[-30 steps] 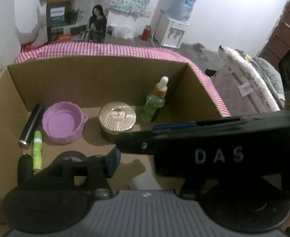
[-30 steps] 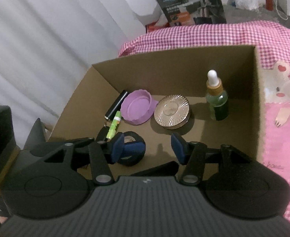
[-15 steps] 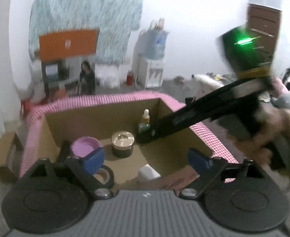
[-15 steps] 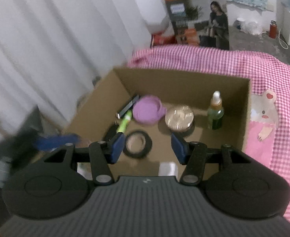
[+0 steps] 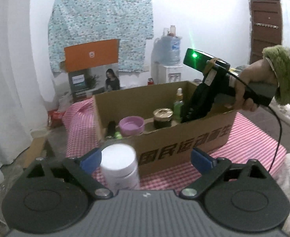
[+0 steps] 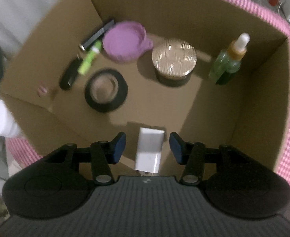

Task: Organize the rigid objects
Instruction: 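Open the right tool to drop the charger into the box, then withdraw the right tool from the box toward the white pill bottle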

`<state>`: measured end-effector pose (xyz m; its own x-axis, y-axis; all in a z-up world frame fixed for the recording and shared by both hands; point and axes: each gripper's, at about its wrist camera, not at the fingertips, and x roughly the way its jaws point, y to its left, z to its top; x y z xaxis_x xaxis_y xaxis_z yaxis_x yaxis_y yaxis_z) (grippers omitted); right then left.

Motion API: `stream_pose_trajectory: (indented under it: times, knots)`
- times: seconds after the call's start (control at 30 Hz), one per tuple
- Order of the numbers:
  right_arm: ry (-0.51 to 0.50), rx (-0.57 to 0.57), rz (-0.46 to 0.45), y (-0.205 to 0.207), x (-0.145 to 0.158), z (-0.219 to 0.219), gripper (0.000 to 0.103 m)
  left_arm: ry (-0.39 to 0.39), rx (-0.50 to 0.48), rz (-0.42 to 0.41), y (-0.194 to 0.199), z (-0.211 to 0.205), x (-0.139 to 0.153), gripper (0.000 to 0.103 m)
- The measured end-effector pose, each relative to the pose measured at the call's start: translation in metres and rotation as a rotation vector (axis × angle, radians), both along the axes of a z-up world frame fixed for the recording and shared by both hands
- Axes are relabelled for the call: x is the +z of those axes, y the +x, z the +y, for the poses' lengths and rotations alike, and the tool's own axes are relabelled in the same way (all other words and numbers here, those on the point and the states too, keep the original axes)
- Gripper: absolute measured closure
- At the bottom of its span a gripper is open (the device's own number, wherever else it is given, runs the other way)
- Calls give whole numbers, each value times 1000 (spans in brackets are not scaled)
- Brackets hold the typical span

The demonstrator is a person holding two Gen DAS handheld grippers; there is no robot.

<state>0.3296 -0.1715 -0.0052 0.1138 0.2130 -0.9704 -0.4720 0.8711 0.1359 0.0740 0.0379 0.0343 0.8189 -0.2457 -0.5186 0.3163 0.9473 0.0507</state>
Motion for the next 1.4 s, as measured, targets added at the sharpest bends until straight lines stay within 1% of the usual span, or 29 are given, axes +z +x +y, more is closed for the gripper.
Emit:
stream_pose_trajectory:
  times: [0.03, 0.07, 0.13, 0.17, 0.23, 0.33, 0.5, 0.53, 0.6, 0.63, 0.7, 0.73, 0.77, 0.83, 0.87, 0.9, 1.0, 1.13, 1.2, 1.3, 1.4]
  knots:
    - [-7, 1, 20, 2, -4, 2, 65, -3, 4, 0, 1, 4, -2, 5]
    - [-15, 5, 41, 4, -8, 3, 67, -9, 7, 1, 2, 7, -5, 5]
    - [-33, 19, 58, 8, -14, 6, 76, -18, 16, 6, 3, 15, -9, 5]
    - [-30, 25, 60, 12, -17, 6, 77, -24, 21, 9, 6, 18, -11, 5]
    - [-15, 16, 62, 18, -17, 4, 77, -40, 30, 18, 8, 25, -16, 5]
    - [40, -31, 68, 32, -16, -3, 77, -68, 35, 36, 11, 32, -23, 5]
    - [228, -146, 93, 49, -17, -24, 77, -102, 43, 66, 18, 40, -33, 5]
    - [263, -174, 103, 51, -19, -30, 76, -108, 42, 72, 19, 41, -34, 5]
    - [282, -221, 120, 55, -22, -38, 73, -115, 38, 80, 20, 42, -37, 5]
    - [281, -237, 117, 56, -21, -42, 67, -115, 36, 82, 21, 43, -38, 5]
    - [257, -245, 93, 55, -17, -46, 61, -115, 34, 83, 22, 42, -40, 5]
    - [254, -238, 86, 54, -14, -47, 55, -117, 33, 83, 22, 42, -41, 5]
    - [252, -232, 81, 54, -12, -46, 52, -119, 32, 86, 22, 42, -41, 5]
    - [213, -213, 39, 52, -6, -42, 43, -123, 32, 87, 22, 42, -42, 5]
    - [195, -203, 21, 50, -3, -40, 40, -124, 31, 89, 22, 42, -42, 5]
    - [180, -198, 3, 48, 0, -39, 36, -124, 31, 90, 22, 41, -42, 5]
    - [177, -184, -37, 44, 9, -36, 33, -124, 32, 89, 20, 40, -42, 5]
    - [224, -197, -74, 32, 27, -38, 32, -113, 38, 75, 17, 38, -41, 5]
    - [262, -197, -121, 18, 42, -39, 30, -102, 46, 65, 15, 35, -41, 5]
    - [329, -186, -225, -17, 69, -41, 27, -91, 58, 53, 14, 33, -40, 5]
    - [395, -167, -317, -62, 90, -42, 26, -84, 68, 50, 14, 31, -41, 5]
